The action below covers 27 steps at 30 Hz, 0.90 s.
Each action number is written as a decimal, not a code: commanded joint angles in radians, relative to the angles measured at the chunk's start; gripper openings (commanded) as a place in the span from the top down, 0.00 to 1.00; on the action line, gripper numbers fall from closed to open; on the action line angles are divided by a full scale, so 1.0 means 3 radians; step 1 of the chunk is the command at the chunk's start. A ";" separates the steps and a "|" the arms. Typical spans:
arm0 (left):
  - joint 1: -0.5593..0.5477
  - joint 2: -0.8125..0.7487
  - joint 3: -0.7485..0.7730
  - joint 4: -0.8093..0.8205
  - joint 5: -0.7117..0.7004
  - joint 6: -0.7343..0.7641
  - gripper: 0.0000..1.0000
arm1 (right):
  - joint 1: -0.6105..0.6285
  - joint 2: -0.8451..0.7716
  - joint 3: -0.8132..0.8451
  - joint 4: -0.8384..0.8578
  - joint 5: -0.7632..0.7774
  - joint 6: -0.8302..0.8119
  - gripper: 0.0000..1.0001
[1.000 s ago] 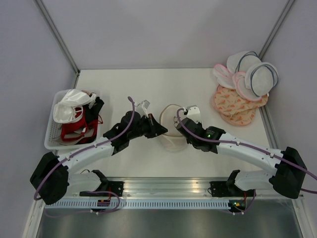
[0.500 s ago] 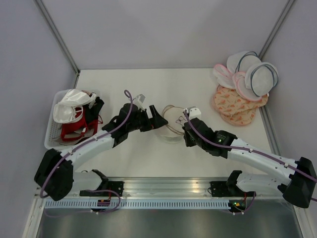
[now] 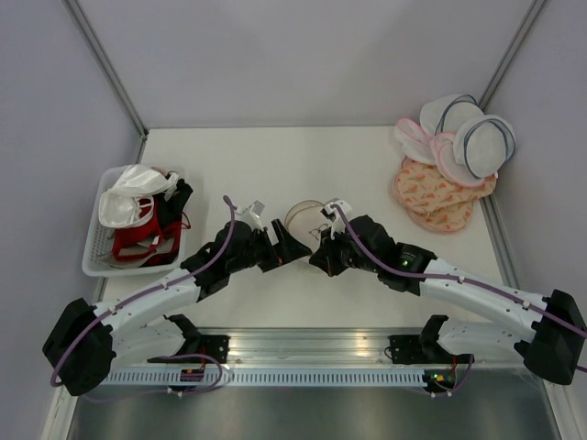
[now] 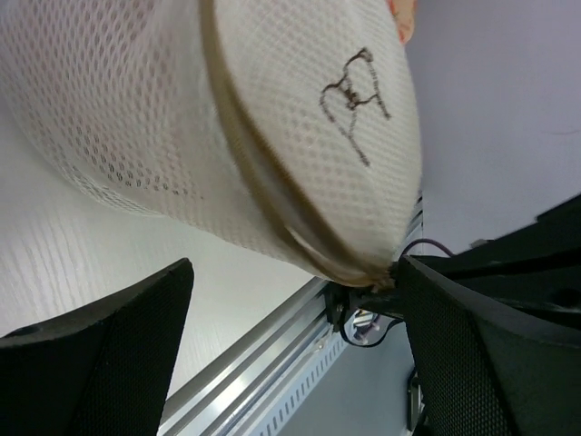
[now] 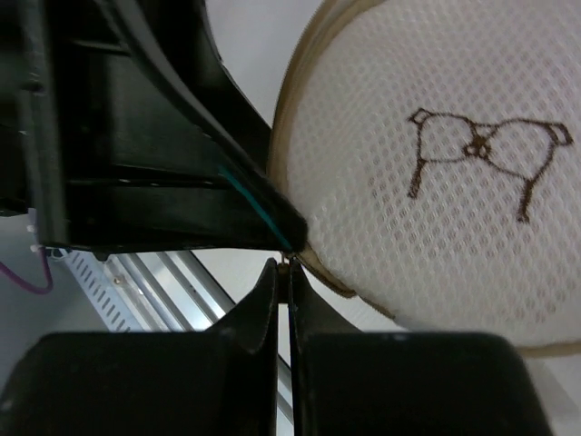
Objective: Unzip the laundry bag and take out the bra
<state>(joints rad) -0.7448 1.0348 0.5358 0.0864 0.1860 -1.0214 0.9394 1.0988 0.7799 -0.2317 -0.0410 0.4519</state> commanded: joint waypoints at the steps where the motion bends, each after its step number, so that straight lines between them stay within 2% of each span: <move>1: -0.0130 0.0176 -0.0134 0.0315 0.0060 -0.0256 0.06 | 0.0008 -0.0027 0.0013 0.0302 -0.0277 -0.0023 1.00; 4: -0.0140 0.0258 -0.0287 0.0744 0.0045 -0.0379 0.18 | 0.0008 -0.0007 -0.0002 0.0256 -0.0323 -0.0018 1.00; 5: -0.0140 0.0258 -0.0303 0.0801 0.0004 -0.0404 0.29 | 0.0013 -0.0002 -0.0002 0.0185 -0.0323 -0.0018 1.00; 7: -0.0140 0.0243 -0.0308 0.0811 -0.0067 -0.0405 0.40 | 0.0018 0.0008 0.0018 0.0073 -0.0237 -0.0018 1.00; 8: -0.0140 0.0232 -0.0308 0.0806 -0.0144 -0.0405 0.55 | 0.0024 0.0009 0.0018 -0.0039 -0.0196 -0.0023 0.99; 10: -0.0145 0.0186 -0.0318 0.0755 -0.0205 -0.0405 0.68 | 0.0029 -0.0017 0.0008 -0.0137 -0.0073 -0.0023 1.00; 11: -0.0140 0.0171 -0.0318 0.0725 -0.0266 -0.0405 0.79 | 0.0034 -0.0027 -0.0007 -0.0203 -0.0043 -0.0023 1.00; 15: -0.0140 0.0110 -0.0369 0.0668 -0.0374 -0.0435 0.96 | 0.0039 -0.0063 -0.0064 -0.0347 0.0070 0.0002 1.00; 16: -0.0140 0.0084 -0.0395 0.0668 -0.0390 -0.0440 0.98 | 0.0044 -0.0063 -0.0064 -0.0388 0.0116 0.0017 1.00; 24: -0.0140 0.0064 -0.0421 0.0673 -0.0441 -0.0497 0.96 | 0.0044 -0.0078 -0.0058 -0.0664 0.0367 0.0058 1.00; 25: -0.0140 0.0069 -0.0411 0.0678 -0.0421 -0.0497 0.85 | 0.0039 -0.0083 -0.0064 -0.0669 0.0377 0.0069 0.99; 27: -0.0140 0.0069 -0.0395 0.0704 -0.0400 -0.0466 0.73 | 0.0044 -0.0104 -0.0059 -0.0685 0.0443 0.0069 1.00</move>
<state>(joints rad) -0.7940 1.0668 0.4171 0.2852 0.1078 -1.1614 0.9535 1.0981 0.7654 -0.3691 0.0257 0.4671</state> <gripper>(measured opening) 0.226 0.013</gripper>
